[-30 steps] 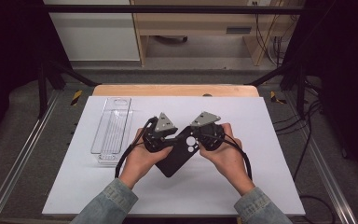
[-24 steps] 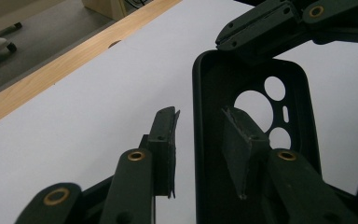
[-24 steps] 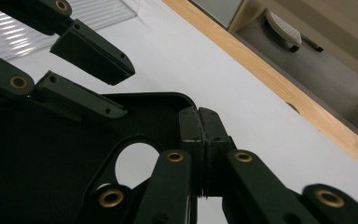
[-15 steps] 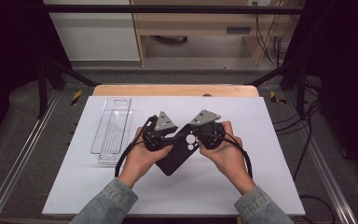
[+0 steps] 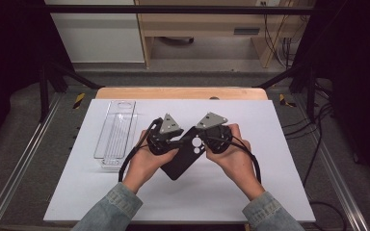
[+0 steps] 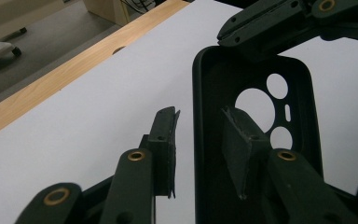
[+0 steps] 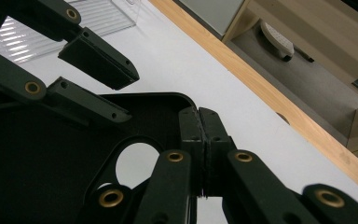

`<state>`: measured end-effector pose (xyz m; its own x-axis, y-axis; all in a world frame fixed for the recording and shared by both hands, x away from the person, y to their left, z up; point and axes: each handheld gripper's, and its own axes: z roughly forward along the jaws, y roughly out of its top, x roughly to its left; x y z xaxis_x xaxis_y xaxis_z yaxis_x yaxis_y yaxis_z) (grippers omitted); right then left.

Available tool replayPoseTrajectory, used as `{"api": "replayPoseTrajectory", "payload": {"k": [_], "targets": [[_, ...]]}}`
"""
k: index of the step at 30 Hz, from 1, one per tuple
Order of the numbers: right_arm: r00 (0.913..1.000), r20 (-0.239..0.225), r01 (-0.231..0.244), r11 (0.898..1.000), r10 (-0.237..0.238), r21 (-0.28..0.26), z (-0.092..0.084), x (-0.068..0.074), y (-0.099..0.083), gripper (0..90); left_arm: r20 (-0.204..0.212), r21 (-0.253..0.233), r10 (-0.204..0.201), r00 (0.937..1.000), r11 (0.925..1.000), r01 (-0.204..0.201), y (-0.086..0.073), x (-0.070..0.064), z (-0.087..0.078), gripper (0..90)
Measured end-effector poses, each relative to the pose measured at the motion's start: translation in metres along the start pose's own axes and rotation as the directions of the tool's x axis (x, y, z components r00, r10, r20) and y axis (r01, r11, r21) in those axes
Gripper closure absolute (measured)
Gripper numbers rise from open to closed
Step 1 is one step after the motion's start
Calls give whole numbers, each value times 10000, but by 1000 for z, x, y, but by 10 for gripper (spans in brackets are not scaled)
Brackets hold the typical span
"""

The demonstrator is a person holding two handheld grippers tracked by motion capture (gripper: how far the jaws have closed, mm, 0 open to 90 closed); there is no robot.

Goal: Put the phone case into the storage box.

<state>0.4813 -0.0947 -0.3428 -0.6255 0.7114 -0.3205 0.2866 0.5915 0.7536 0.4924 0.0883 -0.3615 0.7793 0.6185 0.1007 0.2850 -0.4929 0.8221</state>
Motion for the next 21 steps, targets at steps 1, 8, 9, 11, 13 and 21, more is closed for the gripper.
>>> {"api": "replayPoseTrajectory", "payload": {"k": [1,8,9,11,13,21], "targets": [[10000,3,15,10000,-15,-18,0,0,0,899,-5,-23,-5,10000,10000,5,0,0,0,649],[9999,69,92,9999,-91,-93,-3,1,2,899,28,-66,-13,10000,10000,13,2,0,-2,655],[9999,71,97,9999,-97,-97,-3,1,2,899,33,-67,-15,10000,10000,15,2,0,-2,657],[9999,85,106,9999,-105,-115,-3,1,2,899,45,-69,-30,10000,10000,31,2,0,-2,662],[9999,107,122,9998,-120,-132,-3,1,2,899,66,-66,-51,10000,10000,51,2,0,-2,664],[9998,125,158,9996,-155,-230,-4,1,3,899,300,-62,-272,9992,9996,274,3,3,-3,691]]}}
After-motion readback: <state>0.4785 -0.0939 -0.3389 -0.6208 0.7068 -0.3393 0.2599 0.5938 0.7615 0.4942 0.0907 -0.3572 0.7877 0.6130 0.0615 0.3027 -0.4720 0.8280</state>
